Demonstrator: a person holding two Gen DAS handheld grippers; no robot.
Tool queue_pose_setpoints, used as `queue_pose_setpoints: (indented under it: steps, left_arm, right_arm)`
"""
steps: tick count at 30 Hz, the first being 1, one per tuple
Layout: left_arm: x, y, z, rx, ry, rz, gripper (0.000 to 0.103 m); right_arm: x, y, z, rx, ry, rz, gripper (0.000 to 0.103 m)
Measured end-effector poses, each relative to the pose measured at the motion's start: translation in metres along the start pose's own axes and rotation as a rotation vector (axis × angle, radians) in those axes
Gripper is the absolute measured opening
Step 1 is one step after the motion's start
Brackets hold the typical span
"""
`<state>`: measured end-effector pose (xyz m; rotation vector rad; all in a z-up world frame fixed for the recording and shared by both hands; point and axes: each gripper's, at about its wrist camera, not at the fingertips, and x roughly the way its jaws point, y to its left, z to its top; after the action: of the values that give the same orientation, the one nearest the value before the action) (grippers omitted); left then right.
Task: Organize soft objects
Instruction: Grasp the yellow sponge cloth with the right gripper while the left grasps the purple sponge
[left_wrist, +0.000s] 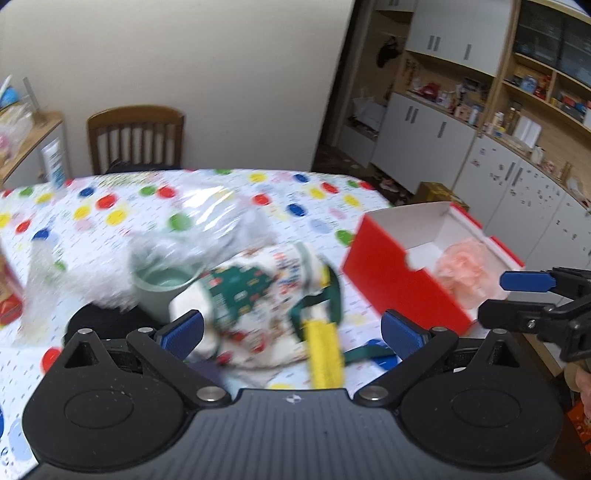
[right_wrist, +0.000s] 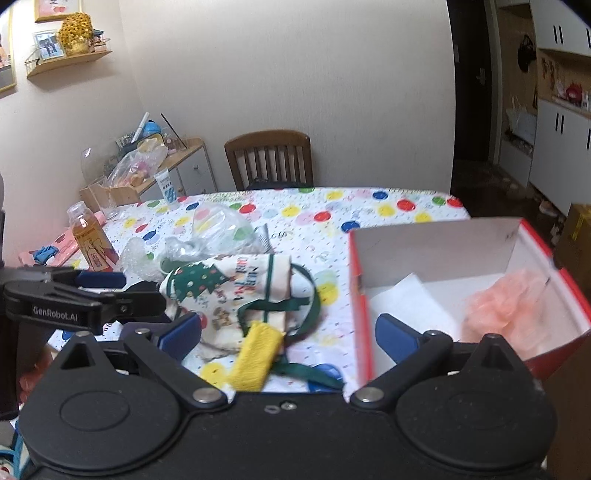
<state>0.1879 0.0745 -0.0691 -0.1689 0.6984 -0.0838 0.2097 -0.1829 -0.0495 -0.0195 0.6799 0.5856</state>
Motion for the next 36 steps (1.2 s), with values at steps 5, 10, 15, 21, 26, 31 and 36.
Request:
queue_pose_setpoints:
  steps: [5,10,15,21,26,31,36]
  left_arm:
    - [-0.001,0.029,-0.023,-0.025,-0.019,0.077,0.103]
    - [0.009,0.048,-0.043,-0.028,0.027,0.083,0.103]
    - [0.014,0.062,-0.054,-0.004,0.053,0.037,0.103]
    - [0.022,0.08,-0.057,0.106,0.086,-0.045,0.103]
    - [0.033,0.09,-0.058,0.258,0.125,-0.114,0.103]
    - [0.046,0.099,-0.057,0.354,0.157,-0.172,0.103]
    - [0.057,0.102,-0.055,0.43,0.191,-0.239,0.103]
  right_arm:
    - [0.022,0.018,-0.007,0.058,0.043,0.003,0.101]
    - [0.046,0.033,-0.015,0.102,0.083,-0.015,0.1]
    - [0.068,0.042,-0.022,0.109,0.143,-0.02,0.098]
    - [0.089,0.048,-0.026,0.116,0.182,-0.054,0.096]
    - [0.108,0.054,-0.031,0.119,0.211,-0.072,0.093]
    - [0.127,0.058,-0.033,0.107,0.239,-0.087,0.088]
    - [0.144,0.055,-0.035,0.117,0.264,-0.111,0.084]
